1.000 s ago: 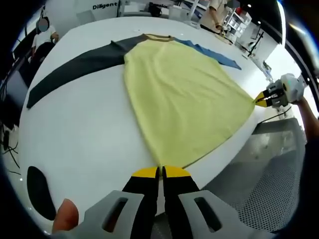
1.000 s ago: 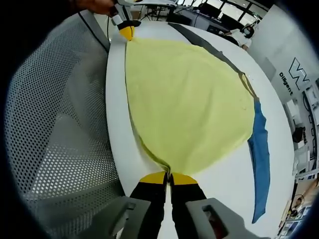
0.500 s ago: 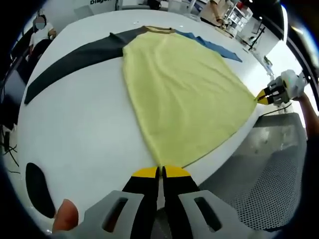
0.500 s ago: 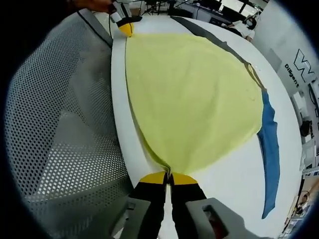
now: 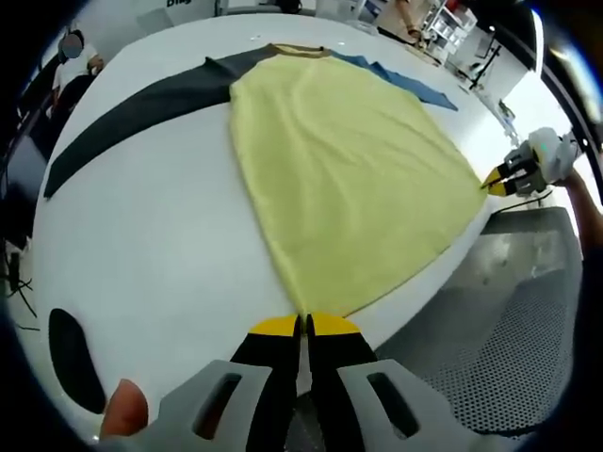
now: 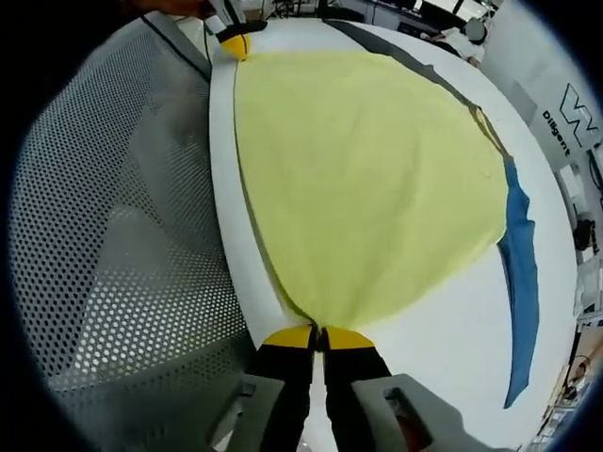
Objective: Fold the garment on the visible template until the final outline fits inside the template.
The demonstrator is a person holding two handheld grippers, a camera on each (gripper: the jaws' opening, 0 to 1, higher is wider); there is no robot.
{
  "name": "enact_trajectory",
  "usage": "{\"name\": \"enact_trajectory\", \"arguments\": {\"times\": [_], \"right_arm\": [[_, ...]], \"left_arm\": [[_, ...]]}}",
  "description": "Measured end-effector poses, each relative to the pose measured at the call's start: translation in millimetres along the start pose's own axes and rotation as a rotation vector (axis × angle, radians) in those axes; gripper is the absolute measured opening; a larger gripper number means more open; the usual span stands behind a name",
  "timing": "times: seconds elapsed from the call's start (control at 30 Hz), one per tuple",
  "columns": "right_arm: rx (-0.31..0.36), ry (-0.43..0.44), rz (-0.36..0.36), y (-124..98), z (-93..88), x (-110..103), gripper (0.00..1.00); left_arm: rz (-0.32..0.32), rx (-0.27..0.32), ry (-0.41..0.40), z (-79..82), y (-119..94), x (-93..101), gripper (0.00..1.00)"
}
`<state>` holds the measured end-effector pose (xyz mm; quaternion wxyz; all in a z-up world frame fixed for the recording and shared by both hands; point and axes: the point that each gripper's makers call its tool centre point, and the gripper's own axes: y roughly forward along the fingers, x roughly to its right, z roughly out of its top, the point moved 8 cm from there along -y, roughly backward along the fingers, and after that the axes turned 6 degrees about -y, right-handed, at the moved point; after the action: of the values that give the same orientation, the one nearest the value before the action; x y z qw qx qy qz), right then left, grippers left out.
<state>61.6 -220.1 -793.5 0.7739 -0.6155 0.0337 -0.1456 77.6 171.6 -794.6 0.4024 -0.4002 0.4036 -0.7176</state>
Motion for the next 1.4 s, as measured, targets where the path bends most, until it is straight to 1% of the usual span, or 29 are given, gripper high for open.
{"name": "enact_trajectory", "arguments": {"times": [0.23, 0.37, 0.4, 0.5, 0.6, 0.67, 0.8, 0.87, 0.93, 0.97, 1.13, 1.23, 1.3, 1.33, 1.37, 1.4], "right_arm": [[0.0, 0.039, 0.014, 2, -0.4, -1, 0.02], [0.008, 0.072, 0.035, 2, -0.1, -3, 0.08], [0.011, 0.082, 0.039, 2, 0.0, -4, 0.08], [0.005, 0.086, 0.031, 0, -1.4, -5, 0.1], [0.009, 0.098, 0.027, -6, -1.2, -6, 0.11], [0.019, 0.107, 0.02, -9, -1.0, -5, 0.1], [0.037, 0.126, -0.001, -16, -0.8, -2, 0.11], [0.065, 0.15, -0.013, -20, 1.0, 0, 0.11], [0.076, 0.16, -0.021, -23, 1.4, 2, 0.11], [0.082, 0.172, -0.031, -25, 1.4, 4, 0.11], [0.083, 0.183, -0.053, -30, 0.0, 8, 0.11], [0.1, 0.206, -0.074, -36, -1.1, 14, 0.12], [0.113, 0.222, -0.097, -38, -0.9, 18, 0.12], [0.119, 0.228, -0.102, -38, -0.2, 19, 0.12], [0.123, 0.23, -0.107, -38, 0.4, 19, 0.12], [0.126, 0.23, -0.11, -38, 1.2, 20, 0.12]], "left_arm": [[-0.001, -0.004, 0.011, -0.2, 0, 0.0, 0.0], [-0.004, -0.013, 0.001, -0.6, -1, 0.5, 0.02], [-0.005, -0.014, -0.003, -0.6, -1, 0.6, 0.02], [-0.008, -0.018, -0.011, -0.6, -2, 0.9, 0.07], [-0.004, -0.019, -0.018, -1.0, -3, 1.9, 0.11], [-0.003, -0.017, -0.013, -0.9, -5, 2.4, 0.11], [-0.006, 0.006, -0.014, 1.6, -10, 3.1, 0.11], [-0.009, 0.028, -0.019, 3.8, -13, 3.2, 0.11], [-0.011, 0.039, -0.021, 4.8, -16, 3.8, 0.11], [-0.012, 0.057, -0.03, 6.7, -19, 4.7, 0.11], [-0.014, 0.089, -0.031, 11.5, -24, 5.9, 0.1], [-0.017, 0.138, -0.024, 19.1, -29, 7.6, 0.06], [-0.017, 0.189, -0.001, 26.2, -32, 8.7, 0.04], [-0.019, 0.224, 0.012, 30.4, -33, 9.5, 0.04], [-0.021, 0.241, 0.017, 32.3, -34, 10.5, 0.04], [-0.015, 0.28, 0.025, 36.6, -36, 11.9, 0.06]]}}
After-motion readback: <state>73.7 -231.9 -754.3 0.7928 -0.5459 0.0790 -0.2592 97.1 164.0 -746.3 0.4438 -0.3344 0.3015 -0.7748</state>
